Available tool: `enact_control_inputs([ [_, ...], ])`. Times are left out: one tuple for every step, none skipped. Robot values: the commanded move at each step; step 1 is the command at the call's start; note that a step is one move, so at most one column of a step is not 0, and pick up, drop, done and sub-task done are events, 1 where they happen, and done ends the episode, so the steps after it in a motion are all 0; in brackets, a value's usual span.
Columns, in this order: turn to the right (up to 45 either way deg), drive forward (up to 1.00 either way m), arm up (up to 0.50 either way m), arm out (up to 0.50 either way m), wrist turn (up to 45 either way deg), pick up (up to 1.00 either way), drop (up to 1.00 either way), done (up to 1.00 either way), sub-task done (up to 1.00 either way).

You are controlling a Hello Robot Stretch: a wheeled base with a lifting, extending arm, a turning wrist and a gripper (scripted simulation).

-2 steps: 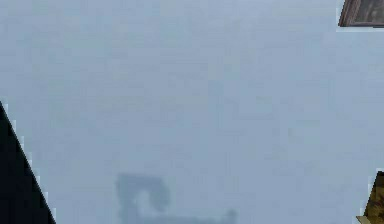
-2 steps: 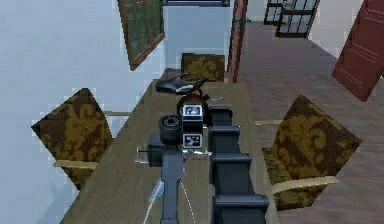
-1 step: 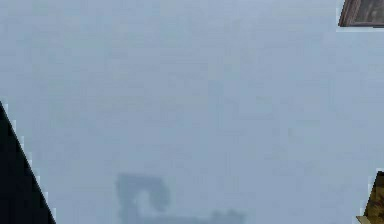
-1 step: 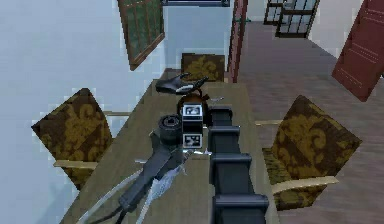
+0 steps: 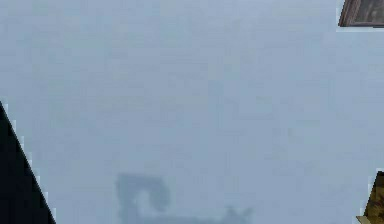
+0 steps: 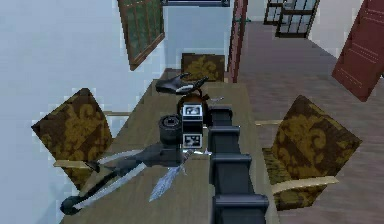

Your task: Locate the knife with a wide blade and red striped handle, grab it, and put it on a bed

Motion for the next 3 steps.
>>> enact_control_inputs([
  [0.0,0.0,0.0,0.0,45.0,0.0,0.0,0.0,0.0],
  [0.0,0.0,0.0,0.0,3.0,0.0,0.0,0.0,0.0],
  [0.0,0.0,-0.3,0.0,0.0,0.0,0.0,0.0,0.0],
])
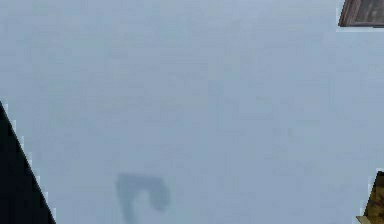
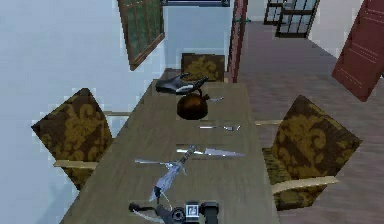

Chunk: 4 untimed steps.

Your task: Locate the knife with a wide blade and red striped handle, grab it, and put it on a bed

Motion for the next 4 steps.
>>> enact_control_inputs([
  [0.0,0.0,0.0,0.0,0.0,1.0,0.0,0.0,0.0],
  [0.0,0.0,0.1,0.0,0.0,0.0,0.0,0.0,0.0],
  [0.0,0.0,0.26,0.0,0.0,0.0,0.0,0.0,0.0],
  [0.0,0.0,0.0,0.0,-45.0,0.0,0.0,0.0,0.0],
])
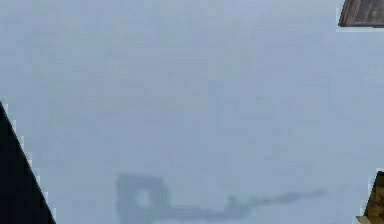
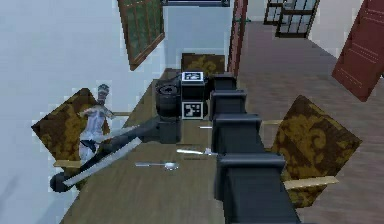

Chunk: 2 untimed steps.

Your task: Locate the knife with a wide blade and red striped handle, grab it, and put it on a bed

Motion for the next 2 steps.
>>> enact_control_inputs([
  [0.0,0.0,0.0,0.0,-42.0,0.0,0.0,0.0,0.0],
  [0.0,0.0,0.0,-0.16,0.0,0.0,0.0,0.0,0.0],
])
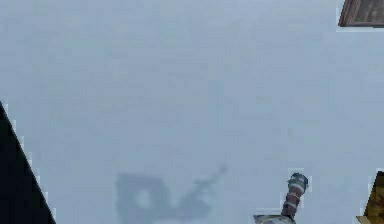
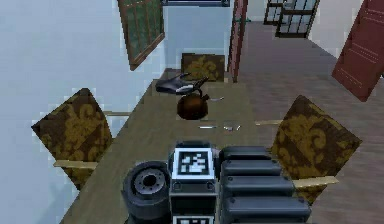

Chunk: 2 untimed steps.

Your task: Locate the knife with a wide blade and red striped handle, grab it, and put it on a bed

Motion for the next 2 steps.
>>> enact_control_inputs([
  [-45.0,0.0,0.0,0.0,0.0,0.0,0.0,0.0,0.0],
  [-36.0,0.0,0.0,0.0,0.0,0.0,0.0,0.0,0.0],
])
